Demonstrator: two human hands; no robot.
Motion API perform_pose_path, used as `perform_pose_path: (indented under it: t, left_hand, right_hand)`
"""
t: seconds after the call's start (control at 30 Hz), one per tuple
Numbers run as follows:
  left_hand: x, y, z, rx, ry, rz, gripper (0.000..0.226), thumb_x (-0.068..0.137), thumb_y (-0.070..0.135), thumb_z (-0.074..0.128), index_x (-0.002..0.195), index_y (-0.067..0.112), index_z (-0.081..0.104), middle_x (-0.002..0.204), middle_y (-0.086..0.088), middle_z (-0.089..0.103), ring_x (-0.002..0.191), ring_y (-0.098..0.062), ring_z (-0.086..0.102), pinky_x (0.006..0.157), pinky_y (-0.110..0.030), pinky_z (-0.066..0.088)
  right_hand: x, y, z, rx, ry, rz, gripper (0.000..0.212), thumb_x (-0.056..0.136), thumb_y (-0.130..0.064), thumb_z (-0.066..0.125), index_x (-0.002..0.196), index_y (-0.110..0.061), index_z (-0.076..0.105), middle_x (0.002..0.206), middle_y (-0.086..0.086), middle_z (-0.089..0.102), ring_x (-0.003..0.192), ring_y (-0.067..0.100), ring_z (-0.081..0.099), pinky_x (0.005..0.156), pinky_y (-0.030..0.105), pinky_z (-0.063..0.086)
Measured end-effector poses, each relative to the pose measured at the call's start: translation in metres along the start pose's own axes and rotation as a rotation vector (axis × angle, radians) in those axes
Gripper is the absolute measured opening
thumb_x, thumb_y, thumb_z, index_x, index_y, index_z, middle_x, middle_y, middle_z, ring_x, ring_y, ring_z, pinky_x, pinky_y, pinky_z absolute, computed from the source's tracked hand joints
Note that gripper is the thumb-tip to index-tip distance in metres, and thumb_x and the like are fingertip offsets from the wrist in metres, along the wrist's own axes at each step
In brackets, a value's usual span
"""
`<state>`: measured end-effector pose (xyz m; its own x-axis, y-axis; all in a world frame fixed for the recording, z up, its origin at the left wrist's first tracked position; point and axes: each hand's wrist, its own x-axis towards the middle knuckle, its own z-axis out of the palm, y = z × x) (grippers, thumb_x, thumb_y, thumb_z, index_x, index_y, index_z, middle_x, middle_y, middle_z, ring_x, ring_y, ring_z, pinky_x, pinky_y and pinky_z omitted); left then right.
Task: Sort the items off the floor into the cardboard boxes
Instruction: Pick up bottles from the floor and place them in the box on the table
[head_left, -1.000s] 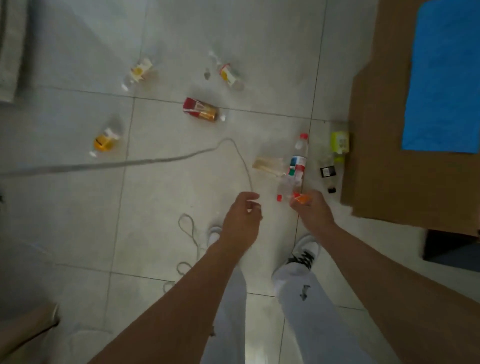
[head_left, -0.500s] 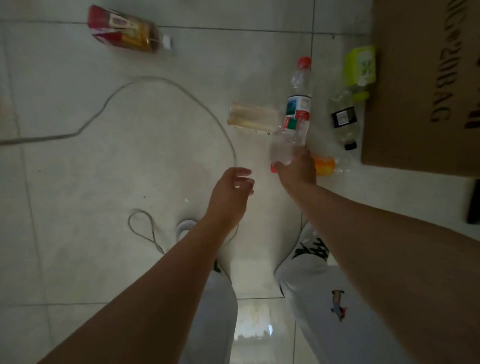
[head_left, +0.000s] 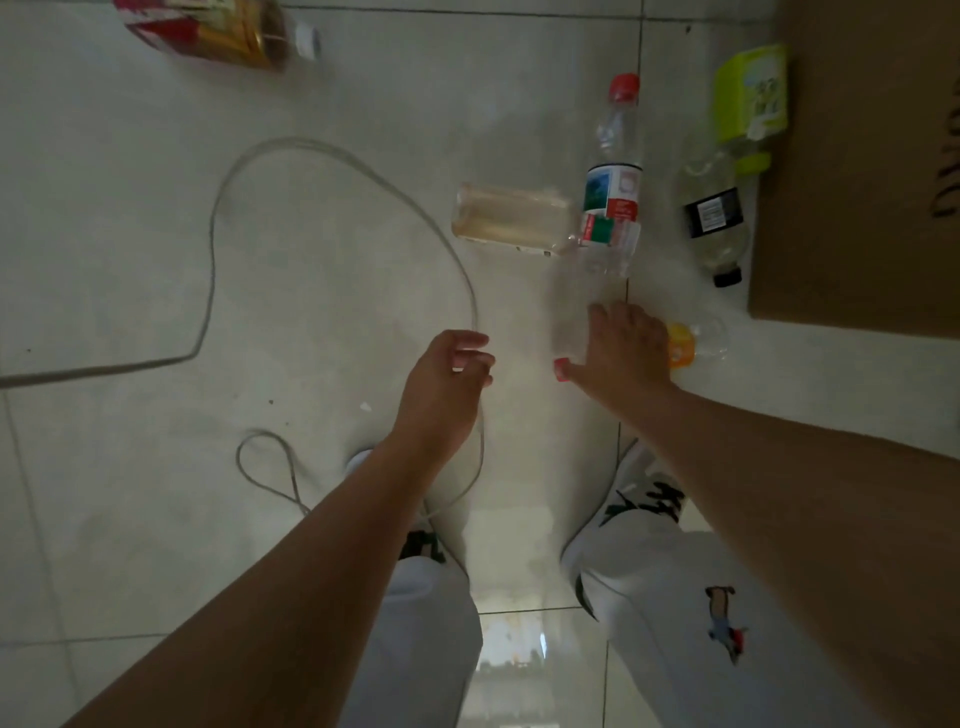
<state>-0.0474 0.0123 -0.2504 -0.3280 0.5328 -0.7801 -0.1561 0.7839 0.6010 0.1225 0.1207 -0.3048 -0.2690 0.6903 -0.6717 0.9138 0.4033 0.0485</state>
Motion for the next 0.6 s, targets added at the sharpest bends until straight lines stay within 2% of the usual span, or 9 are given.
perform_pose_path:
  t: [0.1,0.17,0.23,0.3,0.37,0.47,0.6]
  left_hand:
    - [0.002,-0.001,0.002,0.006,-0.009,-0.011,0.026,0.09,0.008,0.05,0.097,0.03,0.06,0.096,0.001,0.069,0.076,-0.009,0.067,0.072,-0.026,0.045]
    - [0.002,-0.004,0.007,0.013,-0.023,-0.014,0.027,0.089,0.007,0.049,0.102,0.027,0.061,0.096,0.002,0.069,0.079,-0.01,0.067,0.072,-0.027,0.047]
    - [0.0,-0.007,0.013,0.028,-0.032,-0.01,0.025,0.089,0.008,0.05,0.103,0.025,0.061,0.096,0.001,0.069,0.084,-0.015,0.068,0.076,-0.032,0.049]
    - [-0.006,-0.009,0.019,0.03,-0.046,-0.012,0.023,0.09,0.008,0.05,0.102,0.026,0.06,0.096,-0.001,0.069,0.085,-0.017,0.068,0.079,-0.034,0.05]
    - [-0.014,-0.008,0.021,0.027,-0.046,-0.019,0.022,0.091,0.008,0.05,0.102,0.024,0.06,0.098,-0.002,0.069,0.085,-0.018,0.068,0.079,-0.034,0.05]
    - [-0.035,0.005,0.015,0.035,-0.022,-0.023,0.023,0.092,0.006,0.048,0.107,0.018,0.06,0.1,-0.006,0.069,0.088,-0.021,0.067,0.079,-0.035,0.05]
    - [-0.079,0.063,-0.005,-0.037,0.093,0.005,0.023,0.093,0.004,0.046,0.106,0.017,0.059,0.096,-0.001,0.067,0.082,-0.016,0.065,0.078,-0.034,0.049]
  right_hand:
    - [-0.023,0.05,0.025,-0.197,-0.142,-0.062,0.095,0.078,-0.057,0.067,0.149,-0.02,0.017,0.152,0.017,0.022,0.144,0.037,0.019,0.116,0.056,0.016]
    - [-0.031,0.073,0.042,-0.293,-0.179,-0.053,0.076,0.092,-0.04,0.055,0.152,-0.02,0.013,0.156,0.016,0.018,0.146,0.036,0.014,0.118,0.057,0.013]
    - [-0.03,0.083,0.05,-0.338,-0.127,-0.031,0.055,0.095,-0.028,0.046,0.146,-0.018,0.027,0.148,0.012,0.034,0.14,0.032,0.029,0.115,0.053,0.021]
    - [-0.027,0.08,0.049,-0.337,-0.085,-0.079,0.045,0.09,-0.022,0.051,0.134,-0.016,0.042,0.133,0.009,0.05,0.125,0.028,0.046,0.107,0.047,0.034]
    - [-0.025,0.066,0.043,-0.209,-0.06,-0.137,0.045,0.085,-0.024,0.055,0.129,-0.015,0.047,0.123,0.009,0.057,0.113,0.029,0.054,0.096,0.043,0.043]
    - [-0.034,0.027,0.013,0.147,-0.026,-0.065,0.053,0.08,-0.028,0.065,0.128,-0.014,0.048,0.118,0.011,0.057,0.106,0.032,0.057,0.085,0.04,0.048]
    - [-0.068,-0.028,-0.063,0.48,0.057,0.0,0.069,0.081,-0.036,0.072,0.138,-0.018,0.038,0.123,0.011,0.056,0.109,0.034,0.057,0.086,0.043,0.051]
